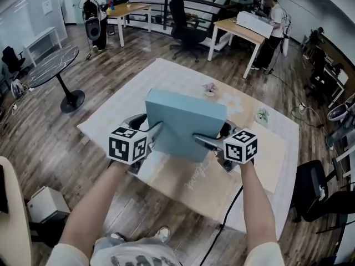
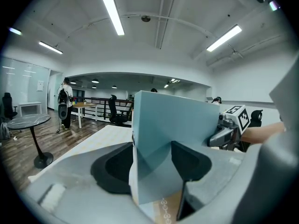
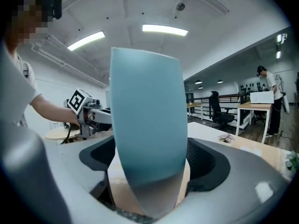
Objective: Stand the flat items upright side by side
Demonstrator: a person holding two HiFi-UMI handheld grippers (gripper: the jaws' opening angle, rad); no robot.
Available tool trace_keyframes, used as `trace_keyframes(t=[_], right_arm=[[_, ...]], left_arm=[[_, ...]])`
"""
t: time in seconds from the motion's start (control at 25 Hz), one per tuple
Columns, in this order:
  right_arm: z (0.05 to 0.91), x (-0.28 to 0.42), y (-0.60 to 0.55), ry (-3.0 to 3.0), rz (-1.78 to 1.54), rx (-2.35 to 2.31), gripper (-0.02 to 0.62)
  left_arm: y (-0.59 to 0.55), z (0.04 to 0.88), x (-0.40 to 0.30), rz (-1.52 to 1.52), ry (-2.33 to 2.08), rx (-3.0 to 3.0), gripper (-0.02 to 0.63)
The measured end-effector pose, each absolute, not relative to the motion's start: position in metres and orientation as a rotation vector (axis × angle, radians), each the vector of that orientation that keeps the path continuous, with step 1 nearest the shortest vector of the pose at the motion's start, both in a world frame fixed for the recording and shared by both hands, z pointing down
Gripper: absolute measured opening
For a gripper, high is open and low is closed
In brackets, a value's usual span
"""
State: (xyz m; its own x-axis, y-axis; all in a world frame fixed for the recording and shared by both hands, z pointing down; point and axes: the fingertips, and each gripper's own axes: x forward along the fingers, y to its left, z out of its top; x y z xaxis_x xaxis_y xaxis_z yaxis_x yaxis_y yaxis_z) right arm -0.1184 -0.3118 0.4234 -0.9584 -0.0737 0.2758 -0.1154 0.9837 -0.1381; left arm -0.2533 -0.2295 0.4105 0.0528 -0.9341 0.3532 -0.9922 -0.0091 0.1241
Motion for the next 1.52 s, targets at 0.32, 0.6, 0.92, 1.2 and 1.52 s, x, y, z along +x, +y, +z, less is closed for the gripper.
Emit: trace_keyframes(t=[0.32,0.6,0.92,1.2,1.52], right_arm=[[0.428,-0.129,-0.308,-2.828,0.077,0.067,0.394],[0.426,-0.121,-0.305,-2.839,-0.013,0.218,0.365],[0.424,-0.103,-0.302,-2.831,-0.021,0.496,0.353],[0.416,-0.094,-0.300,-2.795,-0.065,0.773,0.342],[0.417,-0.084,-0.300,-2.662,-0.105,1.170,0.339]], left_arm=[[-0.231,0.411,-0.250,0.299,-1.949,2.013,0.259],[-0.237,0.411,-0.251,0.286,-1.933,2.016,0.259],[-0.245,0.414,-0.238,0.275,-1.853,2.081,0.259],[-0.251,0.417,-0.229,0.273,-1.732,2.178,0.259],[-0.269,0.421,-0.228,0.282,-1.541,2.311,0.259]])
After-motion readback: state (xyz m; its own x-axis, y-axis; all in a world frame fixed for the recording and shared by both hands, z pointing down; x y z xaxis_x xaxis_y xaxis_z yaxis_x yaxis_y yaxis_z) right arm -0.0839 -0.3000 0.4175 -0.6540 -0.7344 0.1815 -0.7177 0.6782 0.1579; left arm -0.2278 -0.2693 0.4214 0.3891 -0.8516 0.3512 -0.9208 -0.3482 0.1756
